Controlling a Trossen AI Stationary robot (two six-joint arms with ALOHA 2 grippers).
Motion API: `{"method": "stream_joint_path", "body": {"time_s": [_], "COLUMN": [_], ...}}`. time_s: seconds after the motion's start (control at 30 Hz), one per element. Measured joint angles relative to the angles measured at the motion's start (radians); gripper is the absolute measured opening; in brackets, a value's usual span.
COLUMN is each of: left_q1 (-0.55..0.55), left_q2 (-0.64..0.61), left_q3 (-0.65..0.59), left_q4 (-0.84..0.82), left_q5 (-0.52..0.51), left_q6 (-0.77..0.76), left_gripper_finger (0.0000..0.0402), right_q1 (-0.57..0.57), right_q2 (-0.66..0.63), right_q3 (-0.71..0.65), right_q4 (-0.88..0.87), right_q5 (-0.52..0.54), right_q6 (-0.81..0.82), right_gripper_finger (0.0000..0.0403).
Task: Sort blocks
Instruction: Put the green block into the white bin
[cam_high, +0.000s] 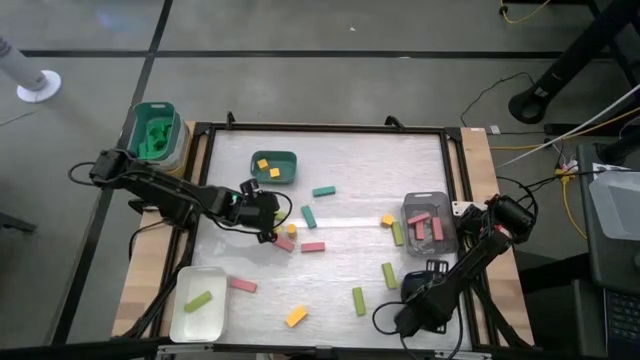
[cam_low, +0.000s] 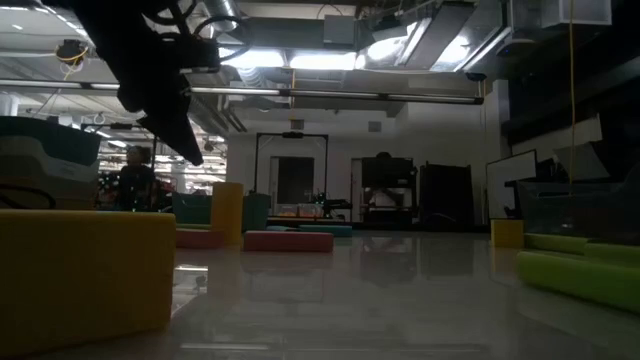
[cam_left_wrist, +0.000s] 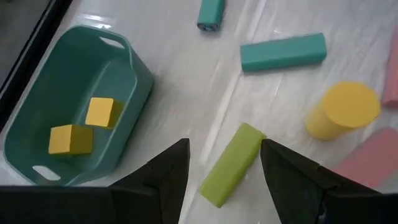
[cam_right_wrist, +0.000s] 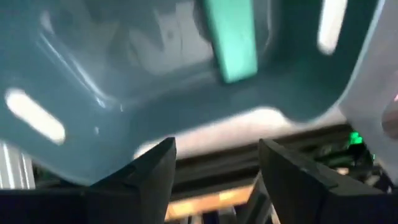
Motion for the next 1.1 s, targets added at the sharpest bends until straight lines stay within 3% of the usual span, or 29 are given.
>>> {"method": "stream_joint_path", "body": {"time_s": [0.23, 0.47, 0.63, 0.9, 1.1], "left_q1": [0.077, 0.166, 0.225, 0.27, 0.265], "left_q2": [0.076, 0.178, 0.22, 0.227, 0.218], "left_q3": [0.0, 0.0, 0.005, 0.003, 0.021], "left_q4": [0.0, 0.0, 0.008, 0.026, 0.013], "left_q5": [0.164, 0.188, 0.285, 0.338, 0.336], "left_q6": [0.126, 0.231, 0.264, 0.265, 0.265], "left_gripper_finger": [0.0186, 0.0186, 0.0186, 0.0186, 0.0186], "right_q1": [-0.02, -0.018, -0.018, -0.018, -0.018], "right_q2": [-0.001, -0.003, -0.006, -0.006, -0.006], "right_q3": [0.027, 0.126, 0.202, 0.293, 0.308], "right_q4": [-0.106, -0.172, -0.172, -0.172, -0.172], "right_q5": [0.007, 0.12, 0.216, 0.394, 0.43], "right_q6": [0.003, -0.006, -0.02, -0.052, -0.066], "right_gripper_finger": [0.0225, 0.0225, 0.0225, 0.0225, 0.0225]}}
